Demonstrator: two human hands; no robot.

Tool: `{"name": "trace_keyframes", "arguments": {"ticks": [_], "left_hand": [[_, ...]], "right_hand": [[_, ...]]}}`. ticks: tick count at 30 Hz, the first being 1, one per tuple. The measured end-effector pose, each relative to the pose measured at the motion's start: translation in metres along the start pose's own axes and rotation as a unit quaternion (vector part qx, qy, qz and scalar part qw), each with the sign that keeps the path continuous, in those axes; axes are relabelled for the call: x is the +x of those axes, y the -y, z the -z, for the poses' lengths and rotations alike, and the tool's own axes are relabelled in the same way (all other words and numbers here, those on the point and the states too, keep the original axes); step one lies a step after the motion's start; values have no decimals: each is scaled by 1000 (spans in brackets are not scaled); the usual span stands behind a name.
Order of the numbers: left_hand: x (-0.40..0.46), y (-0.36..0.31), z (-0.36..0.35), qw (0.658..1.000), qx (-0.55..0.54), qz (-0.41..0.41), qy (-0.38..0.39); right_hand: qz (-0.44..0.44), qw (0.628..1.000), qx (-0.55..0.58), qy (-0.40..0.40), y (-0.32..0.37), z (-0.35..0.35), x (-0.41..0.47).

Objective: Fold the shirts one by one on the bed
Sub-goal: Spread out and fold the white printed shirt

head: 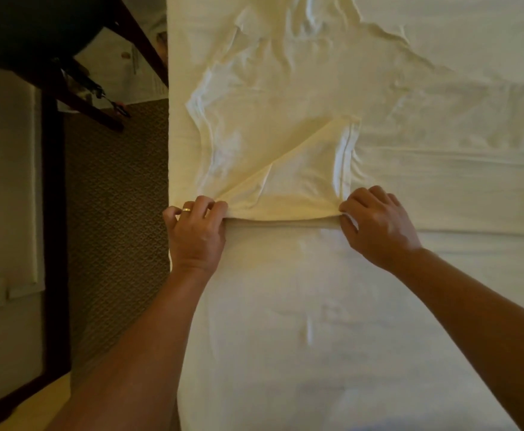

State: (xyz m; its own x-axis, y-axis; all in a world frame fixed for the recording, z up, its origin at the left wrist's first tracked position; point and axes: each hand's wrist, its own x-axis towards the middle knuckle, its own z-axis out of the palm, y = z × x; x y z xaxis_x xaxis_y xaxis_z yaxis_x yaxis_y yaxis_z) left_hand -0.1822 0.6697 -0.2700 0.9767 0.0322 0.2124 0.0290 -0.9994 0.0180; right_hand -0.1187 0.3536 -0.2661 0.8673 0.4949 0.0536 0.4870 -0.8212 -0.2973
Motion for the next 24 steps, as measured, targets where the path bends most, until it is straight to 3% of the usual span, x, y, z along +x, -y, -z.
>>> {"name": "trace_keyframes", "arguments": {"ticks": [6, 9, 13, 15, 17, 21, 24], "left_hand": [[-1, 6, 0, 1000, 6, -8, 1], [8, -3, 11, 995, 45, 25, 85], [36, -22, 43, 959, 89, 146, 224], [45, -31, 50, 954, 94, 160, 237], [42, -41, 48, 967, 68, 116, 216], [1, -57, 24, 954, 0, 17, 300], [-9, -67, 15, 948, 15, 79, 307]], "right_hand": [[30, 999, -10, -4, 3, 0, -5], [29, 999, -21, 34, 1, 0, -7], [24, 998, -15, 64, 3, 9, 2], [-12, 999, -3, 41, 9, 15, 13], [-30, 999, -4, 41, 20, 18, 24], [-11, 965, -51, 256, 21, 12, 27], [-12, 962, -48, 268, 4, 19, 12]]}}
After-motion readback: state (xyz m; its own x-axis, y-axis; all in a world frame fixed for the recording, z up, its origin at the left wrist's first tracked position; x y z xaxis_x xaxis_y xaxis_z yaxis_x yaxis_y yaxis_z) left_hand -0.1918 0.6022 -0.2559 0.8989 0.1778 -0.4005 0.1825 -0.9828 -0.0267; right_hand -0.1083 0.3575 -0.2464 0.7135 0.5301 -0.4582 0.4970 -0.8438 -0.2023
